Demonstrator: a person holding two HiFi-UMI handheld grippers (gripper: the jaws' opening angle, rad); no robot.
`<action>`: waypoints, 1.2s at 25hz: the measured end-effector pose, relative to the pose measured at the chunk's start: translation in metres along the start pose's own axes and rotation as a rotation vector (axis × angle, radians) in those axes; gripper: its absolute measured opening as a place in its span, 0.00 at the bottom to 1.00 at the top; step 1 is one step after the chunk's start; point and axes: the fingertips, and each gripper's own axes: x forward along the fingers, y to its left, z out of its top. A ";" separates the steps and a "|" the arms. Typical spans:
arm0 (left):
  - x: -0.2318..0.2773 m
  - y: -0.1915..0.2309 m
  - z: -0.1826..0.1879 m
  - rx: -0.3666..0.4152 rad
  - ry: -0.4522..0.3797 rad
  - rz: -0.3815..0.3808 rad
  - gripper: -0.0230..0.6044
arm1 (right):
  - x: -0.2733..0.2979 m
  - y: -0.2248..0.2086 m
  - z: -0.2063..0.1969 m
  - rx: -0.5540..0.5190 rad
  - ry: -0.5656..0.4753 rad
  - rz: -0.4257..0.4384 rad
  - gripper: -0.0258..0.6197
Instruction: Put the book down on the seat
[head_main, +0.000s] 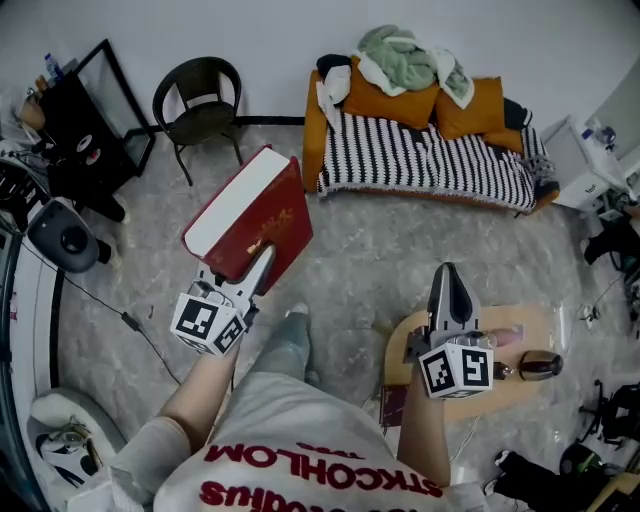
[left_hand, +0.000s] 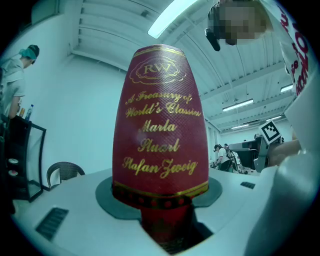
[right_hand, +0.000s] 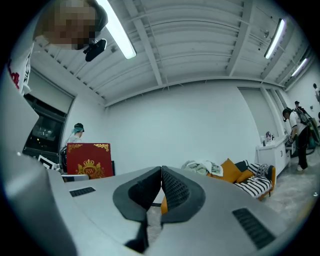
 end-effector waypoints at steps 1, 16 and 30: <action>0.009 0.005 -0.002 -0.003 0.000 -0.001 0.43 | 0.009 -0.005 -0.002 0.006 0.002 -0.003 0.08; 0.188 0.115 0.004 0.011 0.007 -0.090 0.43 | 0.197 -0.049 0.018 0.031 -0.041 -0.048 0.08; 0.300 0.203 0.007 0.013 0.013 -0.121 0.43 | 0.330 -0.066 0.013 0.054 -0.030 -0.091 0.08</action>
